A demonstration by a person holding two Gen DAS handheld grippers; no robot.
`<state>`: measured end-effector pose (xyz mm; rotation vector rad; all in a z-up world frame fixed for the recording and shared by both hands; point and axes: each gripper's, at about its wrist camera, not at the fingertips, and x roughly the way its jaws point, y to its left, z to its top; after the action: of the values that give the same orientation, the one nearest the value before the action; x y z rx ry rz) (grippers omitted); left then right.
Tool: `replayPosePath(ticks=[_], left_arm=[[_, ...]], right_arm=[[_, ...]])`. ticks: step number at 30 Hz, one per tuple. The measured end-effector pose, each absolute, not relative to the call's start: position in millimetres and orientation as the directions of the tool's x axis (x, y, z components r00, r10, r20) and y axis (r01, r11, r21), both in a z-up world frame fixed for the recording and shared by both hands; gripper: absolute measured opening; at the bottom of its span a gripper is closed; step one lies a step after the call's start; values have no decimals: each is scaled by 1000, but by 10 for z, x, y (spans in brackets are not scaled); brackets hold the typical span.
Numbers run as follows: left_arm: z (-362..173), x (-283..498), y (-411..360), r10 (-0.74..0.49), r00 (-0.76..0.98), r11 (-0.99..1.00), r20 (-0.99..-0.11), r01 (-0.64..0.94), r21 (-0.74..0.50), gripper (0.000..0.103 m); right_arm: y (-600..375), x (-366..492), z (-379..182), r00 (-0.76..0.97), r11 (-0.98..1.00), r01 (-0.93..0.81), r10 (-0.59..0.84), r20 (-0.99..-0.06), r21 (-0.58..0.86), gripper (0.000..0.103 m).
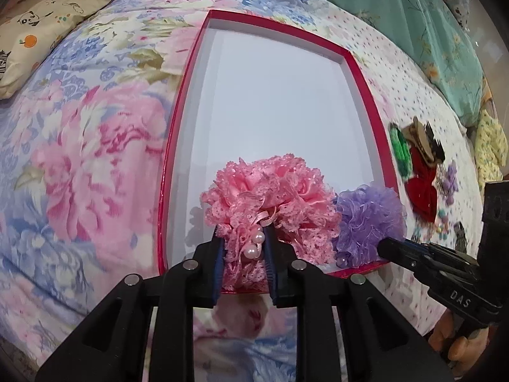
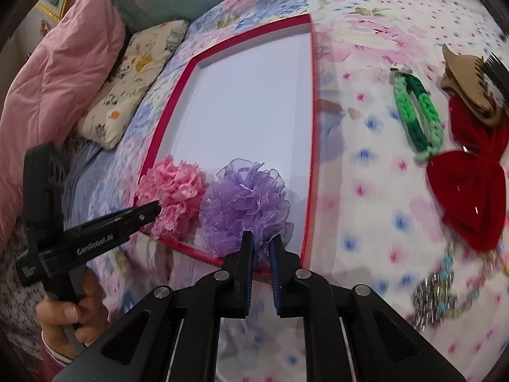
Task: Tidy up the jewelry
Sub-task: 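Carry both scrunchies into the red-rimmed tray and open both tools, then grasp the lavender hair tie with the right tool while the left tool grasps the black comb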
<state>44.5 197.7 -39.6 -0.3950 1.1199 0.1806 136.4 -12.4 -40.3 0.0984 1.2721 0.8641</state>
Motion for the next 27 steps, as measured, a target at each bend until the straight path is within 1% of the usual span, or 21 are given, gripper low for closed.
replayPosePath(ticks=[1, 2, 3, 4, 5, 7, 8, 9, 14, 16, 18, 27], left_arm=[[-393, 430, 1960, -49, 428, 918, -903, -336, -209, 24], [-389, 419, 1952, -44, 426, 919, -904, -337, -203, 30], [-378, 402, 1943, -35, 422, 920, -906, -341, -194, 40], [-359, 388, 1940, -25, 420, 919, -907, -348, -186, 45], [-340, 370, 1935, -18, 424, 918, -906, -352, -183, 52], [-276, 327, 1928, -9, 436, 917, -900, -355, -182, 58], [-252, 314, 1932, -5, 438, 916, -899, -358, -180, 63], [-220, 297, 1931, 1, 444, 915, -896, -362, -179, 67], [-84, 278, 1880, 7, 477, 912, -879, -364, -190, 68], [-39, 277, 1852, 7, 486, 911, -874, -363, -195, 70], [-19, 297, 1812, 8, 488, 912, -873, -361, -194, 70], [42, 358, 1621, -19, 496, 916, -868, -339, -213, 70]], right_arm=[[-134, 1325, -390, 33, 690, -515, 608, -793, 508, 13], [-137, 1301, -376, 36, 690, -518, 608, -793, 506, 14], [-145, 1292, -360, 41, 691, -514, 612, -790, 509, 17], [-161, 1296, -348, 41, 691, -504, 619, -784, 519, 22], [-163, 1297, -335, 40, 687, -498, 627, -778, 529, 26], [-202, 1299, -271, 64, 689, -496, 636, -769, 529, 43], [-213, 1299, -244, 71, 686, -496, 643, -763, 532, 45], [-239, 1302, -198, 79, 682, -498, 650, -755, 535, 46], [-365, 1328, -55, 117, 679, -493, 671, -732, 544, 48], [-432, 1335, -30, 125, 680, -486, 675, -727, 548, 51], [-519, 1339, -25, 132, 684, -476, 676, -725, 552, 52], [-965, 1429, -12, 172, 712, -413, 673, -720, 568, 52]])
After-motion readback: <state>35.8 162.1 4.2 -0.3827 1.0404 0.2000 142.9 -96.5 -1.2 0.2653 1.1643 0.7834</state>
